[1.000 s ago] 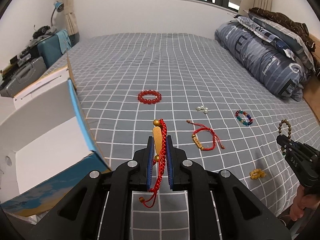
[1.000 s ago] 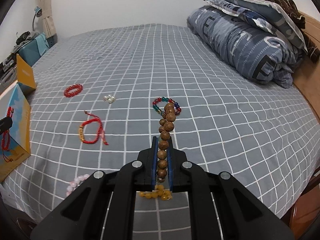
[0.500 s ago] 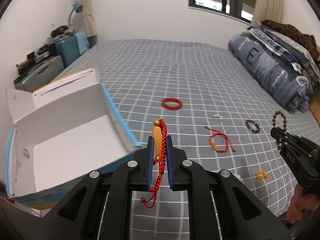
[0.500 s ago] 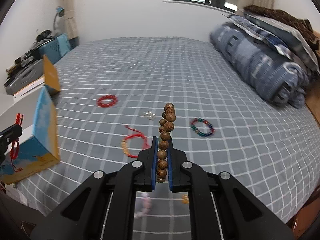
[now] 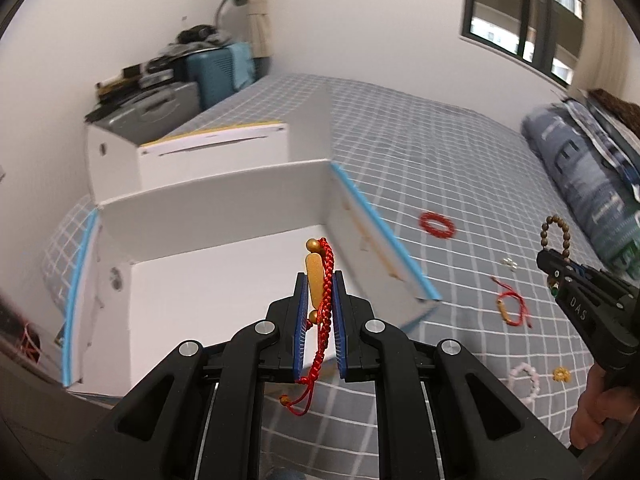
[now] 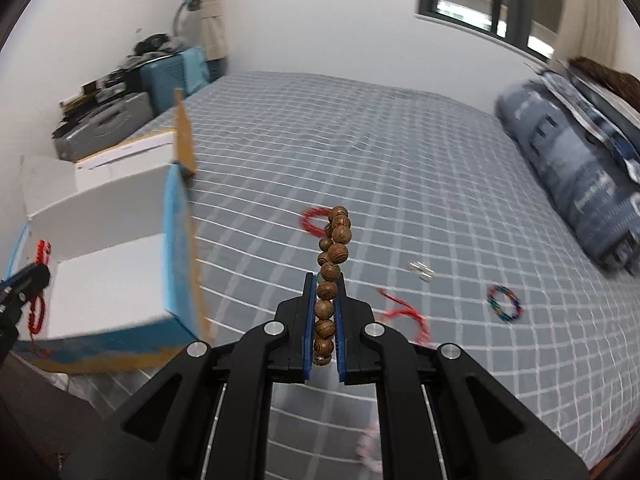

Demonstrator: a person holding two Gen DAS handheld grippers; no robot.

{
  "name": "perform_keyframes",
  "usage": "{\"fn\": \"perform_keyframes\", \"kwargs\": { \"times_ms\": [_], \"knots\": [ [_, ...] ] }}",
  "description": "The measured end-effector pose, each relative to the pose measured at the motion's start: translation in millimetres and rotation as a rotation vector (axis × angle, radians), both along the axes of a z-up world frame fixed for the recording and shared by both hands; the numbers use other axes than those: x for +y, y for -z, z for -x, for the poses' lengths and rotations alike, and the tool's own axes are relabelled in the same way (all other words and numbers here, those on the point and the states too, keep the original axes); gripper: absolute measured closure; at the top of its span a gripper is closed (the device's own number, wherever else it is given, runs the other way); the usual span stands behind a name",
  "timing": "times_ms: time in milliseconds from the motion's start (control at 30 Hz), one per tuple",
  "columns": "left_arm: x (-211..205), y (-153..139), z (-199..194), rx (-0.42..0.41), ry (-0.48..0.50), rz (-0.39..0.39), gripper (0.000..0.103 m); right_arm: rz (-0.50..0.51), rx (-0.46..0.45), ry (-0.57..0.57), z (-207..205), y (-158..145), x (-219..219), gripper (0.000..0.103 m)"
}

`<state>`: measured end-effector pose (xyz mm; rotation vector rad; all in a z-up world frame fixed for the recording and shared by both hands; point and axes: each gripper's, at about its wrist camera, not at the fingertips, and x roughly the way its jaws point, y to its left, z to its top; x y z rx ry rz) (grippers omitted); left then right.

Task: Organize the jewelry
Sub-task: 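Carry both held bracelets over the open white box, then open both tools to drop the bracelets into the box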

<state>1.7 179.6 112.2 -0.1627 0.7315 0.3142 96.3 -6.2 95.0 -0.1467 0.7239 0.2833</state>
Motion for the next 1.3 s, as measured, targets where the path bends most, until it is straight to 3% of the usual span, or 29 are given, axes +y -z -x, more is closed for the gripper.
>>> {"fn": "perform_keyframes", "kwargs": {
  "times_ms": [233, 533, 933, 1300],
  "knots": [
    [46, 2, 9, 0.024, -0.102, 0.005, 0.092, 0.001, -0.004, -0.160, 4, -7, 79, 0.096],
    [108, 26, 14, 0.103, -0.213, 0.043, 0.092, 0.032, 0.110, -0.317, 4, 16, 156, 0.096],
    [144, 66, -10, 0.272, -0.211, 0.155, 0.091, 0.133, 0.318, -0.291, -25, 62, 194, 0.096],
    [150, 79, -10, 0.322, -0.225, 0.141, 0.091, 0.168, 0.397, -0.266, -34, 84, 204, 0.095]
  ]
}}
